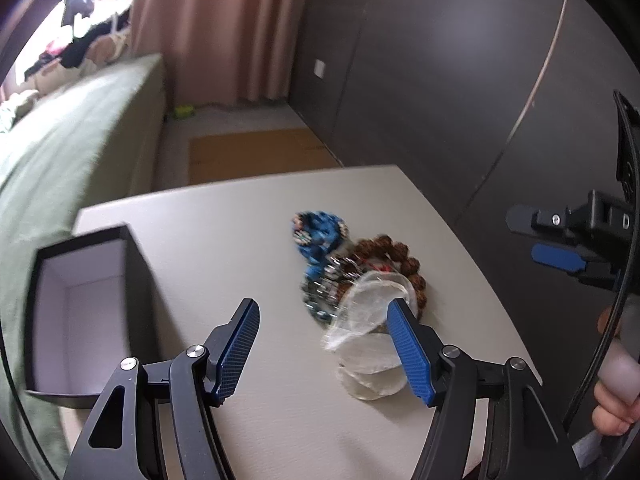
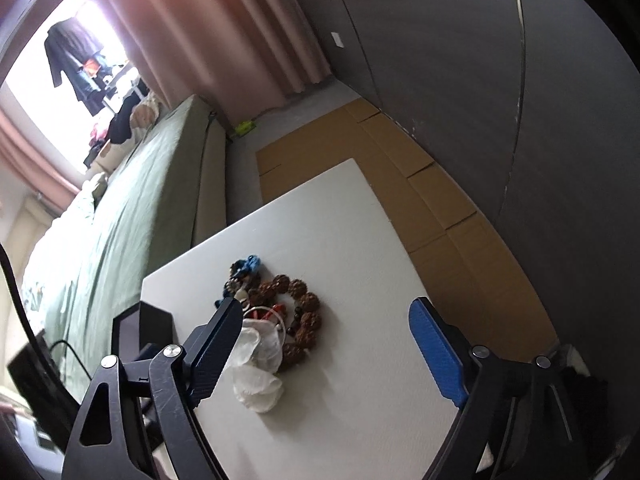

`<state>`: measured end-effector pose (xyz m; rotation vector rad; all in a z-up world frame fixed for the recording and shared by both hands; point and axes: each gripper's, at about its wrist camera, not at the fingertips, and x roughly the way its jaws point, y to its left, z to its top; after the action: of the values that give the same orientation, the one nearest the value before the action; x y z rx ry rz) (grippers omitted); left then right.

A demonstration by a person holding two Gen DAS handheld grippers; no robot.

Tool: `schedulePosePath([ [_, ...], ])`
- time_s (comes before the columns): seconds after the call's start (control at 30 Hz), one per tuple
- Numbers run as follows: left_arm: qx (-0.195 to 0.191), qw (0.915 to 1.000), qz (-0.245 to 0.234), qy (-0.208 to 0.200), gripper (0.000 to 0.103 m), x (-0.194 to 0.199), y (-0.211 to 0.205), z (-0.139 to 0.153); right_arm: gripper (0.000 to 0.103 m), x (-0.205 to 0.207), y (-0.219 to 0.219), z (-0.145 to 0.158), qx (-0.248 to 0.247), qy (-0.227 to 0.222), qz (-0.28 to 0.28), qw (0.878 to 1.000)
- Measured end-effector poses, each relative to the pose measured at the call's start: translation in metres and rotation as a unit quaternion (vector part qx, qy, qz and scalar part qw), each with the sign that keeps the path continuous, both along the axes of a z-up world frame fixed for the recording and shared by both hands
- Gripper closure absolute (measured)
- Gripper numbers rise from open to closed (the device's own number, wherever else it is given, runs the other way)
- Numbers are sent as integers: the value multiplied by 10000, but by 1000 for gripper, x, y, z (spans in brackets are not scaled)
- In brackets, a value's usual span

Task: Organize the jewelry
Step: 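Close the left tool on the white cloth in the jewelry pile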

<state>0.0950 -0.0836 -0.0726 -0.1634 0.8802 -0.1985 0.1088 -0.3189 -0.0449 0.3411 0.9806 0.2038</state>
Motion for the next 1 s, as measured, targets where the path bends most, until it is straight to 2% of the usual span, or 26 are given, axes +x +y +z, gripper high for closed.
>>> schedulePosePath([
  [0.1,-27,9999,-31,144,36,5,-6,-9,17,4,-4,-4,44,94,-68,9999],
  [0.17,-141,9995,-98,276,45,9,-9,-16,17,6,-7,-6,79,125,-104,9998],
  [0.27,-77,9991,-59,403,51,10,-12,-24,17,7,-9,-7,126,159,-128,9997],
  [0.33,-119,9988,-72,468,72,10,-12,-28,17,8,-8,-8,133,176,-111,9997],
  [0.37,-142,9987,-72,491,86,11,-12,-29,17,8,-8,-9,122,176,-100,9997],
  [0.43,-150,9987,-2,484,100,10,-9,-29,17,7,-5,-9,88,186,-71,9998],
  [0.63,-656,9976,226,30,102,-2,14,-2,17,4,5,-11,7,193,31,9998],
  [0.8,-812,9956,417,-206,103,-11,33,14,17,2,19,-12,-31,180,195,9996],
  [0.87,-829,9947,501,-340,103,-15,41,22,21,2,25,-14,-8,186,276,9994],
  [0.93,-861,9937,565,-444,103,-15,47,27,33,3,32,-17,61,244,381,9990],
  [1.0,-920,9924,639,-515,103,-13,53,30,37,4,40,-21,167,320,498,9981],
])
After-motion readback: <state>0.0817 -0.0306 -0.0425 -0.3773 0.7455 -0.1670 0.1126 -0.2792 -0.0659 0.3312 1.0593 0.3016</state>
